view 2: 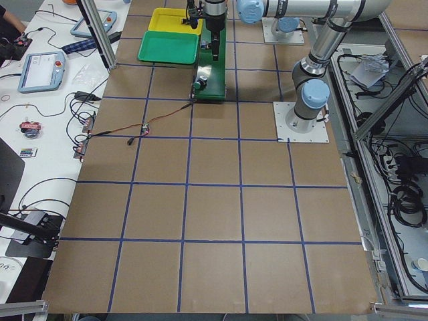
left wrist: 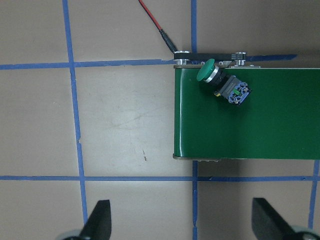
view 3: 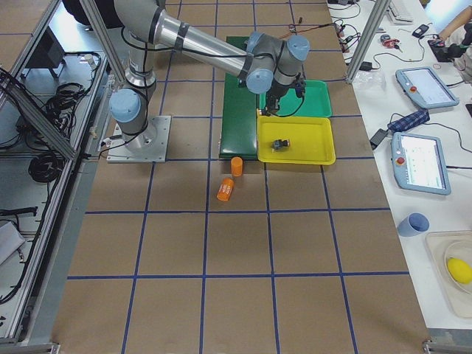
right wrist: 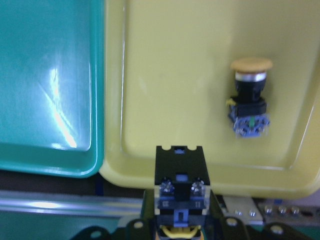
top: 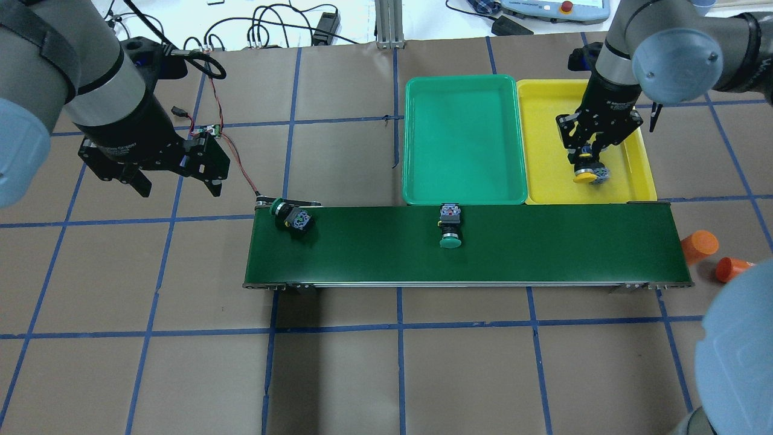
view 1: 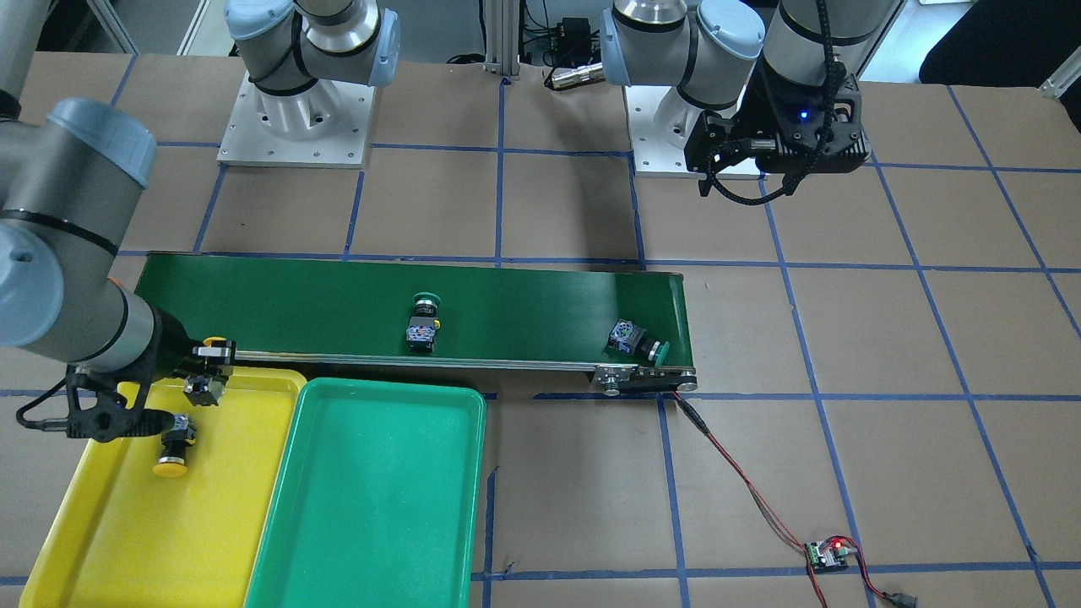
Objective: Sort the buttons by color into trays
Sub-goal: 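Lower the yellow button into the yellow tray, open right gripper, then move the right gripper back over the belt to the green button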
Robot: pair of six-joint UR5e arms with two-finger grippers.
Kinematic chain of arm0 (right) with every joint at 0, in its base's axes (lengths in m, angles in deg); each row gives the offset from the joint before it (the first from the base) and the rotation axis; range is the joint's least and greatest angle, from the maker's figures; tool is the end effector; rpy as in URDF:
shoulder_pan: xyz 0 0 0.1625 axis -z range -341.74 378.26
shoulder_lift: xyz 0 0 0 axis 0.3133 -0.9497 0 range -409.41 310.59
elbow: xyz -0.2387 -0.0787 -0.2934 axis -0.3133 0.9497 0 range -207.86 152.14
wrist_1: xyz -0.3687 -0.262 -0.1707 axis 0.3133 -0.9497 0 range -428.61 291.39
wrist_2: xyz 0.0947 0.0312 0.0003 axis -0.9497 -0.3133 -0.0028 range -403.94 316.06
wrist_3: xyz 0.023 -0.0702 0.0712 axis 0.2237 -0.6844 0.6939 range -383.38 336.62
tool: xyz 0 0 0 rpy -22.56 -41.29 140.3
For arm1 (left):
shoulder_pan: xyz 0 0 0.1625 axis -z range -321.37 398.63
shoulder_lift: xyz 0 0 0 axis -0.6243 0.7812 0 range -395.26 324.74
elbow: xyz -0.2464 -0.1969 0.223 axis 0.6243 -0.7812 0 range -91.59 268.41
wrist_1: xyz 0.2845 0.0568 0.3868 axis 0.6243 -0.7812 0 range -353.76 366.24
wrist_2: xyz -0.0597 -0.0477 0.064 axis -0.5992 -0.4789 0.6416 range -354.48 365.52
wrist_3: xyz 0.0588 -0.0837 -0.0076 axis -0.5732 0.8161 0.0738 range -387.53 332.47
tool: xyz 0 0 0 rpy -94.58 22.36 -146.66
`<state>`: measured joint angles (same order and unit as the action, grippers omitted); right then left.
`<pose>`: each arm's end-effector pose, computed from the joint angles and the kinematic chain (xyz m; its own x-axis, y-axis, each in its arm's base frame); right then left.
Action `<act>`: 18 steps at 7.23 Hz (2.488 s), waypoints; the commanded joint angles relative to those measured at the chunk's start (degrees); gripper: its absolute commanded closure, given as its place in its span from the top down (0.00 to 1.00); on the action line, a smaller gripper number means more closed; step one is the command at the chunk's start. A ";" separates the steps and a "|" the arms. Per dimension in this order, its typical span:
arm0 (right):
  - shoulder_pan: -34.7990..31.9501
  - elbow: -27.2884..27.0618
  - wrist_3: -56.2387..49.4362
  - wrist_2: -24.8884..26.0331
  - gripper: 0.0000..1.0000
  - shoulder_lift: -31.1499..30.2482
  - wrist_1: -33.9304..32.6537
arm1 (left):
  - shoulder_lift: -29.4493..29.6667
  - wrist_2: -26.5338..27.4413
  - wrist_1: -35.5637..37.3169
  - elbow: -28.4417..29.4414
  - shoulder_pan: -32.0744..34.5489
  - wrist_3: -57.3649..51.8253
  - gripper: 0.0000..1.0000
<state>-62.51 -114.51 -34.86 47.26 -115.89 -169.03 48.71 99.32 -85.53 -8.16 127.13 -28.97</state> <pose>0.0217 -0.6837 0.2385 -0.9991 -0.0399 -0.0135 -0.0416 0.9846 0.1701 -0.1128 -0.5228 0.4359 -0.9979 0.0016 -0.0652 -0.0011 0.9991 0.0420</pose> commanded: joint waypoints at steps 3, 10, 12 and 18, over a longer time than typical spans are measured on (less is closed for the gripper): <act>1.22 3.51 -1.09 0.12 0.99 8.46 -8.13 | 0.14 0.07 0.53 -0.11 -0.08 0.20 1.00; 2.45 -8.56 -3.44 -0.06 1.00 -3.73 -0.10 | -0.12 -0.02 0.63 -0.20 0.36 0.21 1.00; 2.37 -16.25 -2.06 -0.23 1.00 -9.00 -5.76 | -0.12 0.42 0.54 -0.28 0.36 -0.14 1.00; -0.53 -19.17 6.73 -10.08 0.99 -10.69 -1.80 | -0.30 0.33 0.89 -1.34 0.27 0.29 1.00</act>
<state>-62.92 -132.96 -28.61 37.11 -126.64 -170.84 48.42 99.61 -84.68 -9.46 127.48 -28.72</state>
